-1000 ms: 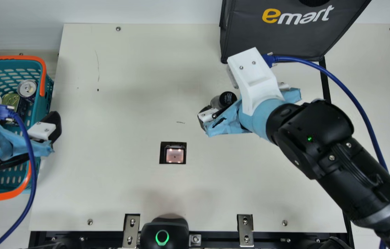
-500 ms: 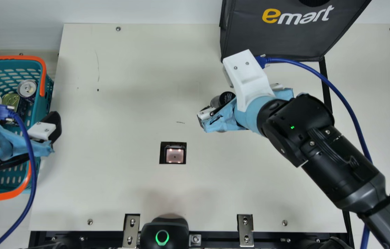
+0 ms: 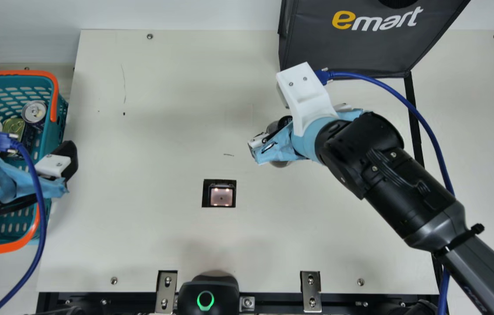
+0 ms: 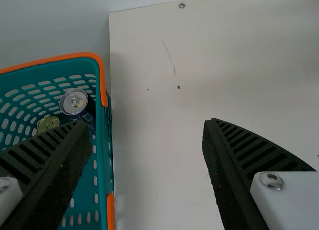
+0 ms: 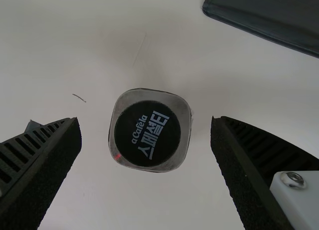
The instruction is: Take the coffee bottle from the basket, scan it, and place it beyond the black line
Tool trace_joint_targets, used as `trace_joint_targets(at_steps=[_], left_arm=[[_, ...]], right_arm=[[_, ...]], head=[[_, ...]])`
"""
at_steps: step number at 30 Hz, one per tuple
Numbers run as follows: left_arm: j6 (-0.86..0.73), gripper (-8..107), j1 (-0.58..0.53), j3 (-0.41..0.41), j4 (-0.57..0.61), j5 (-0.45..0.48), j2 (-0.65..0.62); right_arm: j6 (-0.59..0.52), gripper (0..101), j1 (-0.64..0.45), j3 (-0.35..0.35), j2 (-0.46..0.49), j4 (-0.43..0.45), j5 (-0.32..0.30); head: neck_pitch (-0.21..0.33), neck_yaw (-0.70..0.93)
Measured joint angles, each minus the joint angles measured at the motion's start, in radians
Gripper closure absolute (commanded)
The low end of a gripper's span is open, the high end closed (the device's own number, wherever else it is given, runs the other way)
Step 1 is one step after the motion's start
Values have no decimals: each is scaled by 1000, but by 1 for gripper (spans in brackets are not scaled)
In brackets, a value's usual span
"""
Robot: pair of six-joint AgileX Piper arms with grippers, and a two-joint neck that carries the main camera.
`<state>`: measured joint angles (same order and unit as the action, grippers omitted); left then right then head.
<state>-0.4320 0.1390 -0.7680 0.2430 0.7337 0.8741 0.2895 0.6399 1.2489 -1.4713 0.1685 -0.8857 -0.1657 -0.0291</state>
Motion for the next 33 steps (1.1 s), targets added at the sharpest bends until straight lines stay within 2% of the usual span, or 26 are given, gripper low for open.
trace_joint_targets(at_steps=[10,23,24,28,33], left_arm=[[0,9,0,0,0,0,0],[0,9,0,0,0,0,0],[0,9,0,0,0,0,0],[0,9,0,0,0,0,0],[0,9,0,0,0,0,0]], right_arm=[[8,10,6,4,-21,20,1],[19,97,4,2,-29,25,4],[19,101,3,2,-29,25,5],[20,101,0,-3,-28,25,10],[20,101,-2,-4,-25,22,13]], head=[[0,0],[0,0],[0,0],[0,-2],[0,-95]])
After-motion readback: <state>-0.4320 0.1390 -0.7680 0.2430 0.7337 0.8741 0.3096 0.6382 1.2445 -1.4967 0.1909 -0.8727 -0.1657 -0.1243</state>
